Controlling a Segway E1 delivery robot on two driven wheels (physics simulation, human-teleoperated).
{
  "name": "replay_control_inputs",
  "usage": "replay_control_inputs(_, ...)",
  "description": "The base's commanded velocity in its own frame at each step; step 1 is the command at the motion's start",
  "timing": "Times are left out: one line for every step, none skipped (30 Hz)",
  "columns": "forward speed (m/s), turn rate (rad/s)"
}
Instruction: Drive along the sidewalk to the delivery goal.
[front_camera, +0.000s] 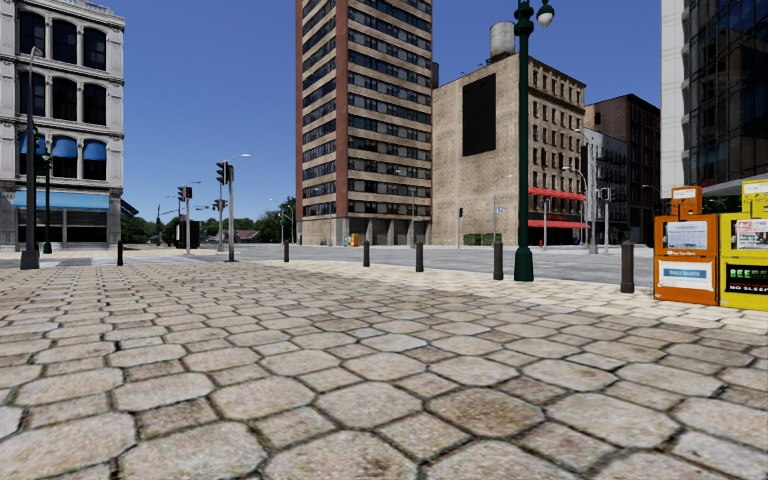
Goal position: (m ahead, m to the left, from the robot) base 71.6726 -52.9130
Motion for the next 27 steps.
replay_control_inputs(2.0,0.0)
replay_control_inputs(2.0,0.0)
replay_control_inputs(2.0,0.0)
replay_control_inputs(2.0,0.0)
replay_control_inputs(2.0,0.0)
replay_control_inputs(2.0,0.0)
replay_control_inputs(2.0,0.43)
replay_control_inputs(2.0,0.43)
replay_control_inputs(2.0,0.94)
replay_control_inputs(2.0,1.2)
replay_control_inputs(2.0,1.2)
replay_control_inputs(2.0,1.2)
replay_control_inputs(2.0,1.2)
replay_control_inputs(2.0,1.2)
replay_control_inputs(2.0,1.2)
replay_control_inputs(2.0,1.12)
replay_control_inputs(2.0,0.94)
replay_control_inputs(2.0,0.71)
replay_control_inputs(2.0,0.43)
replay_control_inputs(2.0,0.24)
replay_control_inputs(2.0,0.08)
replay_control_inputs(2.0,0.0)
replay_control_inputs(2.0,0.0)
replay_control_inputs(2.0,0.0)
replay_control_inputs(2.0,0.0)
replay_control_inputs(2.0,0.0)
replay_control_inputs(2.0,0.0)
